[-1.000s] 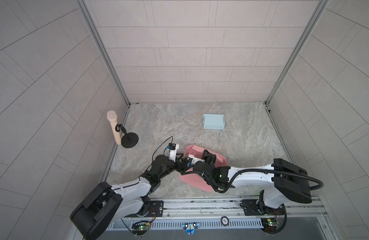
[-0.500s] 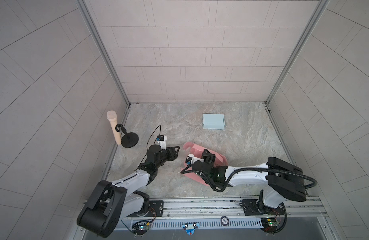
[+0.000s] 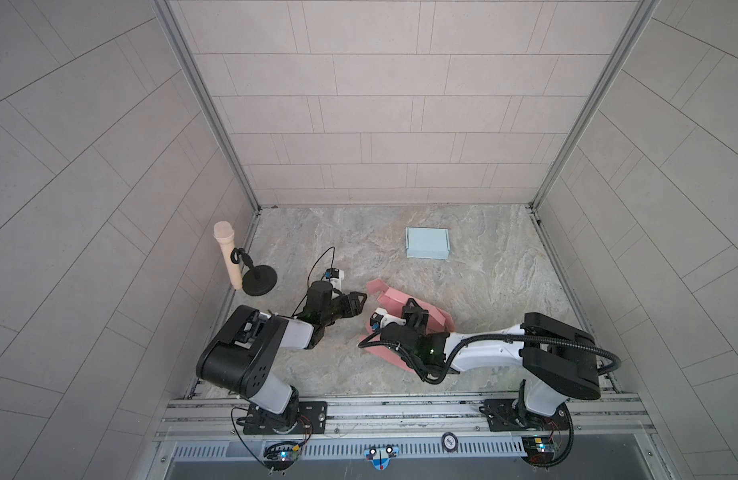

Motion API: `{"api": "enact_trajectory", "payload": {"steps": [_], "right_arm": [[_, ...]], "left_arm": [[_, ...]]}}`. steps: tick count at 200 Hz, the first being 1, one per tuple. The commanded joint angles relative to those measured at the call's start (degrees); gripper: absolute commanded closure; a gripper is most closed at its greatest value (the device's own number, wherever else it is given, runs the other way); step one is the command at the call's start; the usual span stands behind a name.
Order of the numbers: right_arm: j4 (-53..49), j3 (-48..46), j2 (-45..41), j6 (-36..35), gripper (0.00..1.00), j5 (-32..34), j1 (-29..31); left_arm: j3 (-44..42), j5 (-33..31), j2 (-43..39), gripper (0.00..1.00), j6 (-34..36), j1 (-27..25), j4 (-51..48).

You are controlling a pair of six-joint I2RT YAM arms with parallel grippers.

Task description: Fold the paper box

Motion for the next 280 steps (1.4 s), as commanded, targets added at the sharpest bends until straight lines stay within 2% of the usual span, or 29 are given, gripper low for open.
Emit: {"api": "enact_trajectory", "payload": {"steps": [1, 31, 62, 83, 108, 136, 190, 243, 280], "right_arm": [[-1.57, 0.49, 0.58, -0.94, 1.00, -0.66, -0.10], [-1.90, 0.52, 0.29, -0.85, 1.00, -0.80, -0.18], [-2.27, 0.66, -0.05, -0.67, 1.00, -0.81, -0.10], [-2.62, 0.66, -0.33, -0.65, 1.00, -0.89, -0.16], [-2.75, 0.73, -0.16, -0.85, 1.00, -0.70, -0.18], [-2.96, 0.56, -0.23, -0.82, 1.00, -0.67, -0.18], [-1.76, 0.54, 1.93, -1.98, 1.00, -0.08, -0.16], [-0.58, 0.70, 3.76, -4.50, 1.00, 1.02, 0.42], [-0.47, 0.52, 3.41, -4.98, 1.00, 1.36, 1.26]], "left_arm": [[2.00, -0.26, -0.60, 0.34, -0.90, 2.53, 0.24], [9.18, 0.11, 3.63, 0.34, -0.43, 3.30, -3.79], [18.84, 7.08, 13.96, 0.39, -0.28, 2.66, -4.73], [20.42, 7.83, 16.44, 0.39, -0.03, 0.45, -4.11], [18.69, 10.08, 17.65, 0.37, -2.25, -2.31, 1.66], [14.42, 12.46, 17.25, 0.37, -5.38, -2.63, 8.67], [7.71, 13.82, 11.23, 0.37, -4.38, -2.75, 9.33], [2.90, 14.81, 9.91, 0.37, -5.62, -3.99, 13.66], [0.37, 13.95, 6.85, 0.37, -5.18, -5.62, 12.64]]}}
